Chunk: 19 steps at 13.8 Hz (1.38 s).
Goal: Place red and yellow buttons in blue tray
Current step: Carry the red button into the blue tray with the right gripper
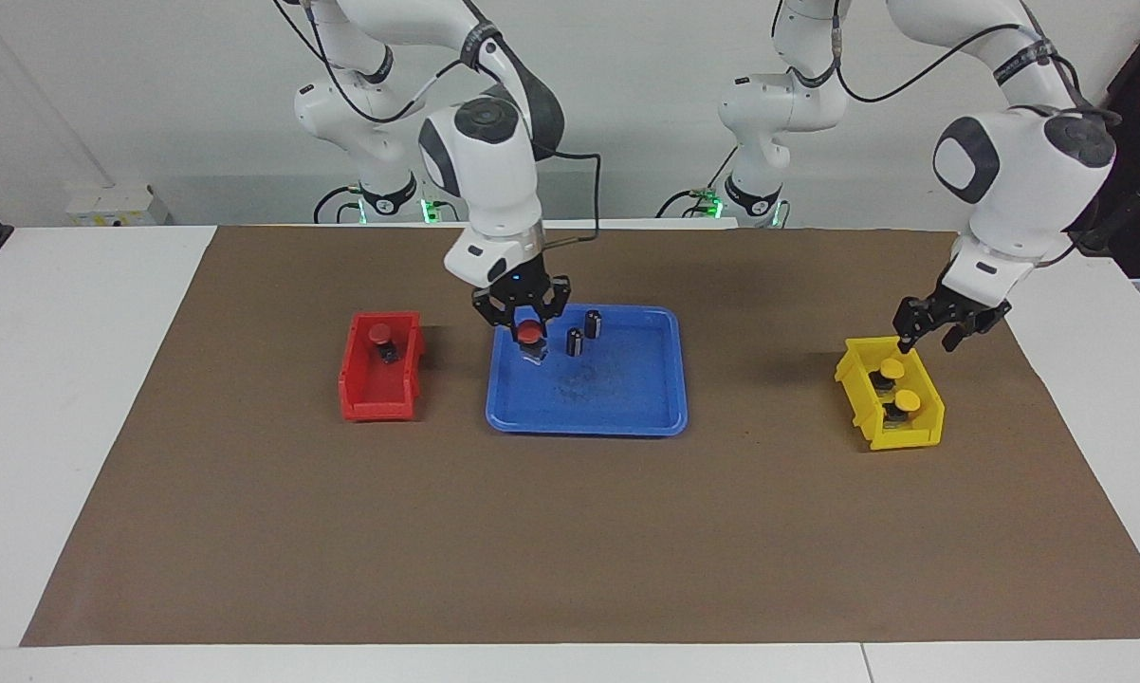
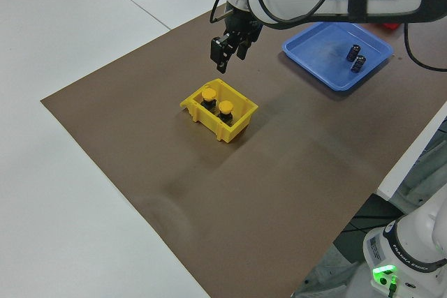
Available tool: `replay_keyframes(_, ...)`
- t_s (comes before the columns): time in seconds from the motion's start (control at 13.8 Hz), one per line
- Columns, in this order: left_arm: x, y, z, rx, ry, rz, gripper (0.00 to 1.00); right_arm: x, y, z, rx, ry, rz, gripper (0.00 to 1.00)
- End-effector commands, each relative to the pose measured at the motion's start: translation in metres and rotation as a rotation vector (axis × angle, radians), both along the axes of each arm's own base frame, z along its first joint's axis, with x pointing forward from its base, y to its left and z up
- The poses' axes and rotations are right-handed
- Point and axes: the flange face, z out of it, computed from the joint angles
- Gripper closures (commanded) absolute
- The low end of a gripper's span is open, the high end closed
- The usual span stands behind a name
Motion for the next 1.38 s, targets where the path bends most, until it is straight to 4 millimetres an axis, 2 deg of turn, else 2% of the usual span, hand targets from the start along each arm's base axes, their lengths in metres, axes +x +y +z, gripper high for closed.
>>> replay_keyframes(0.0,0.022,0.001,-0.035,-0.007,-0.039,0.001,0.3,0.012,0.021,-0.037,-0.057,-0.041,-0.029,0.81)
replay_keyframes(0.07,0.025,0.004,-0.04,-0.017,-0.04,0.013,0.3,0.009,0.029,-0.048,-0.06,-0.039,-0.032,0.81)
replay_keyframes(0.29,0.027,0.007,-0.054,-0.014,-0.03,0.017,0.3,0.006,0.036,-0.063,-0.057,-0.04,-0.041,0.76)
replay_keyframes(0.36,0.025,0.017,-0.056,-0.014,-0.019,0.029,0.3,0.003,0.038,-0.069,-0.058,-0.036,-0.043,0.7)
replay_keyframes(0.44,0.024,0.02,-0.056,-0.014,-0.013,0.033,0.3,0.002,0.037,-0.071,-0.06,-0.034,-0.043,0.44)
replay_keyframes(0.51,0.023,0.02,-0.057,-0.014,-0.013,0.032,0.3,0.003,0.035,-0.071,-0.064,-0.029,-0.045,0.27)
replay_keyframes(0.58,0.022,0.021,-0.057,-0.014,-0.01,0.026,0.3,0.006,0.034,-0.067,-0.065,-0.029,-0.049,0.19)
replay_keyframes(0.65,0.019,0.021,-0.061,-0.014,-0.004,0.025,0.3,0.012,0.03,-0.057,-0.06,-0.04,-0.055,0.03)
replay_keyframes(0.8,0.019,0.018,-0.064,-0.015,-0.004,0.019,0.3,0.028,0.0,-0.015,-0.069,-0.042,-0.098,0.04)
replay_keyframes(0.87,0.02,0.015,-0.064,-0.014,-0.005,0.015,0.3,0.023,-0.021,0.012,-0.081,-0.033,-0.098,0.07)
replay_keyframes(1.02,0.019,0.013,-0.065,-0.014,-0.003,0.01,0.3,0.014,-0.092,0.044,-0.101,0.008,-0.125,0.13)
replay_keyframes(1.16,0.014,0.014,-0.071,-0.015,0.007,0.011,0.3,-0.009,-0.149,0.042,-0.092,0.065,-0.12,0.15)
replay_keyframes(1.31,0.011,0.013,-0.076,-0.016,0.019,0.01,0.4,-0.018,-0.197,0.029,-0.104,0.091,-0.055,0.2)
